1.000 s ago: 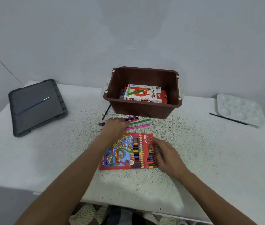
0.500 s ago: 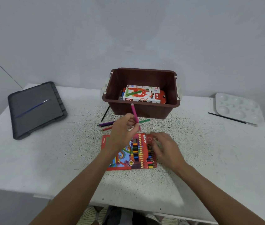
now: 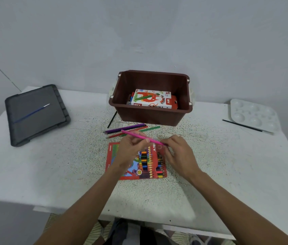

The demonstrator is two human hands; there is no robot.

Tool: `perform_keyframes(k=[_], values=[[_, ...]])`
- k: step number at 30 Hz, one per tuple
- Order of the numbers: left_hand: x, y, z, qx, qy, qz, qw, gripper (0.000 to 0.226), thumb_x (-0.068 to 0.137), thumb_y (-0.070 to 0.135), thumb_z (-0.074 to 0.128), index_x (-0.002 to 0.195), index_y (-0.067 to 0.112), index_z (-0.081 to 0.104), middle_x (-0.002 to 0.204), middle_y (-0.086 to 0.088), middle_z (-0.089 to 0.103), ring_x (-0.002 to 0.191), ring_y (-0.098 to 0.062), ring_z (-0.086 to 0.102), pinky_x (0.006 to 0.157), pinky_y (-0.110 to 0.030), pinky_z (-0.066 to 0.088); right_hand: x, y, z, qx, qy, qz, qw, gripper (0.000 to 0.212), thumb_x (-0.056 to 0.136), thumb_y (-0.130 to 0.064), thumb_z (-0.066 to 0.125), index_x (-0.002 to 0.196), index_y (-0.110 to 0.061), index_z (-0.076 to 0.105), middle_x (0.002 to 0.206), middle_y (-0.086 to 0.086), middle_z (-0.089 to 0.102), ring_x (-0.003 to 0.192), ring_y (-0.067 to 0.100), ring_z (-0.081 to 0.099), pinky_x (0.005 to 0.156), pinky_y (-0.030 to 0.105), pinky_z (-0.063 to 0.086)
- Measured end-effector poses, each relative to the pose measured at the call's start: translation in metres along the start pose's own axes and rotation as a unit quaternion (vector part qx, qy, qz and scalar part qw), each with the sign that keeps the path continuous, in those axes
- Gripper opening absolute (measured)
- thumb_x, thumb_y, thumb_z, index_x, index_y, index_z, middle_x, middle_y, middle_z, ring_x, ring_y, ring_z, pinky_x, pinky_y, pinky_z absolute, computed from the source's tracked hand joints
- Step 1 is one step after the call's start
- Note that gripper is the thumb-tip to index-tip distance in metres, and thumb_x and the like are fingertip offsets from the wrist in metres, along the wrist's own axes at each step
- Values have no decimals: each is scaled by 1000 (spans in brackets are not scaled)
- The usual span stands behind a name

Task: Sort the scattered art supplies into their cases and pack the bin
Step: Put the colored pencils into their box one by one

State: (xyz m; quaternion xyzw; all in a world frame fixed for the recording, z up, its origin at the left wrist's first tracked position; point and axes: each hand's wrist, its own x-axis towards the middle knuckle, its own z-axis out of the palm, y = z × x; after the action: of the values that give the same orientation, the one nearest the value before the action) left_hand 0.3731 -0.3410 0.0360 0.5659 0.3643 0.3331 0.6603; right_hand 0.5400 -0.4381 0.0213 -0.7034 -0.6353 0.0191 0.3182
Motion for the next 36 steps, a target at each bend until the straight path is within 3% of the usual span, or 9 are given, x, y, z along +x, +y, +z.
perform_keyframes(k=[2,5,8,11,18,25,30,33,36], values=[[1,-5,-10,12,23,-5,1000,13,88,11,70,98,6,64,96,-13,74,92,-28,72,83,-35,56,-6,14,-5,-34,1,1,999,18,88,-8,69,105,-8,71,90,3,64,80,14,51,68,24,37],[8,-23,-36,147,93,25,984,12,90,24,70,99,17,65,98,1,71,94,-17,69,85,-35,57,-16,44,-19,-99,2,25,995,15,86,-4,71,100,-8,72,85,4,64,75,19,49,62,28,37],[8,-45,-66,335,128,73,931,17,91,32,67,105,29,59,112,8,63,101,-11,63,82,-42,58,-25,71,-34,-169,-8,32,985,14,81,0,74,95,-5,74,80,8,64,69,25,49,57,32,38],[3,-61,-85,458,105,128,873,30,86,35,64,112,23,58,122,-2,57,110,-18,54,93,-47,50,-30,89,-44,-215,-16,38,976,15,79,2,74,93,-4,73,79,11,61,67,29,48,55,33,39],[-4,-80,-94,511,85,147,843,49,84,52,51,118,18,62,130,-4,56,119,-19,51,97,-34,39,-28,83,-35,-234,-58,8,971,20,76,0,79,95,-5,73,78,11,60,67,29,50,50,31,39],[-3,-82,-95,522,83,146,836,51,84,53,50,120,19,62,130,-1,56,119,-17,52,97,-33,40,-16,42,2,-138,-82,-23,987,22,77,-17,81,98,-10,74,80,3,56,74,14,43,56,23,33],[-2,-83,-96,525,78,148,835,45,84,49,55,120,22,60,130,0,55,119,-16,52,97,-32,39,-9,20,26,-89,-113,-16,990,40,71,-29,86,105,-13,72,88,5,58,78,15,50,59,23,43],[-3,-82,-96,523,78,160,834,44,84,48,53,118,21,61,128,1,56,118,-16,52,96,-32,39,-9,17,34,-65,-119,-4,991,46,73,-17,85,115,-9,68,98,9,59,88,24,59,68,32,54],[-3,-81,-96,521,82,171,832,43,85,48,53,117,21,62,127,1,56,117,-16,52,95,-31,38,-12,16,35,-10,-96,13,995,33,87,-5,66,120,-5,62,106,9,61,95,26,59,80,38,54]])
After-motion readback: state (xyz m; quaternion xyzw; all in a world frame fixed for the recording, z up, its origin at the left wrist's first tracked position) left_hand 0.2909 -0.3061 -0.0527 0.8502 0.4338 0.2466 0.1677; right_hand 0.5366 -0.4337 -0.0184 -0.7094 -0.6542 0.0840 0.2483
